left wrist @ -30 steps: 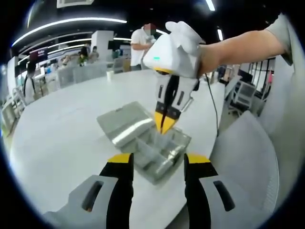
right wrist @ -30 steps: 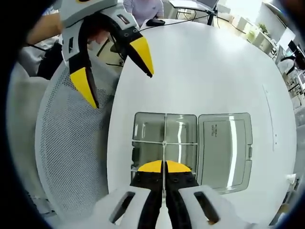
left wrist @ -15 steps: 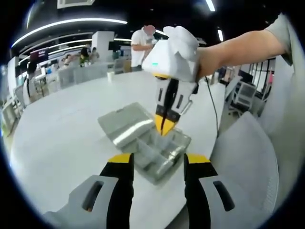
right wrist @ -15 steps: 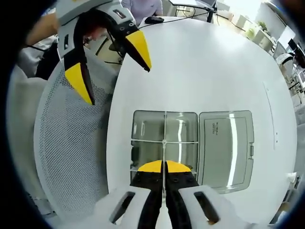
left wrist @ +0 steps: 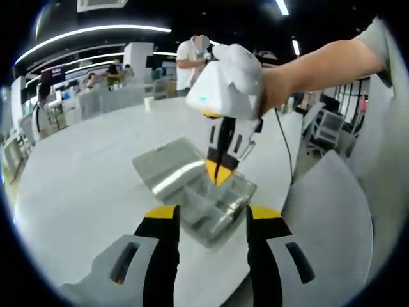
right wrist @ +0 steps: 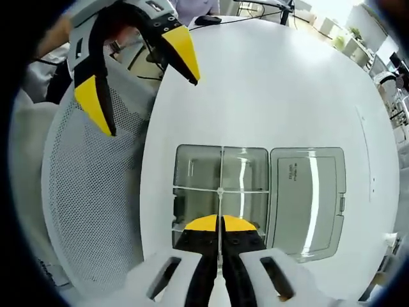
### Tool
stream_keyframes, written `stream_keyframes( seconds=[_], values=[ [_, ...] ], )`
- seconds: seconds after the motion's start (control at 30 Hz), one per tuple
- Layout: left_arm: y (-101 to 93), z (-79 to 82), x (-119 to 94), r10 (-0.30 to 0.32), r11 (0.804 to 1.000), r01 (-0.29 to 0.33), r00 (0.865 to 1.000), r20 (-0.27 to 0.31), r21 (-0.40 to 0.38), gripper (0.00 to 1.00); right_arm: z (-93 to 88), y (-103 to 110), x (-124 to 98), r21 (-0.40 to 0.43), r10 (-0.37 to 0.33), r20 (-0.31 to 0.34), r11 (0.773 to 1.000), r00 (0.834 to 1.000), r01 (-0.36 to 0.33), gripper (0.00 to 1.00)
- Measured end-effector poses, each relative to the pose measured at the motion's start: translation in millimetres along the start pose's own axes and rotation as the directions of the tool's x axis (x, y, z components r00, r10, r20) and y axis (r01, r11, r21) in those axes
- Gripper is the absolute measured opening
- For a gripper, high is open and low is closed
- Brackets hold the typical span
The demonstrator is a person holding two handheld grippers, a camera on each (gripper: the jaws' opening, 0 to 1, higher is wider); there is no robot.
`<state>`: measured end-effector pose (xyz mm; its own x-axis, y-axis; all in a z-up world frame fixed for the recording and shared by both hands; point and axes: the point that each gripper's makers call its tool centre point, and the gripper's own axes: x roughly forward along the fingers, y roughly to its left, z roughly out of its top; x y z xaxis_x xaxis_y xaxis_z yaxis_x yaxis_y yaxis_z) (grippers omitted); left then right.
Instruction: Insert the divider into the dual guide fixture by aligning both edges with the guide slots and pushing it downward to the bottom, including one-sided entry, uneven engagement, binding, and posture correction.
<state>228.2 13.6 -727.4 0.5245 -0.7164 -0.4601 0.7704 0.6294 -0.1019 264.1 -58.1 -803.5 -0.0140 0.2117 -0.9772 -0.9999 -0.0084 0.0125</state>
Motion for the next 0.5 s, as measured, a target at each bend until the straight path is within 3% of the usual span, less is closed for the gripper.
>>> stream_keyframes(
  seconds=[0.5],
  values=[
    [-0.9, -2.7, -4, 0.010, 1.000, -0.010, 1.000, 0.001, -0.006, 0.40, -3.9, -1, 15, -0.021, -0.002, -0.039, 1.000, 0.999, 0.002, 0.00]
  ],
)
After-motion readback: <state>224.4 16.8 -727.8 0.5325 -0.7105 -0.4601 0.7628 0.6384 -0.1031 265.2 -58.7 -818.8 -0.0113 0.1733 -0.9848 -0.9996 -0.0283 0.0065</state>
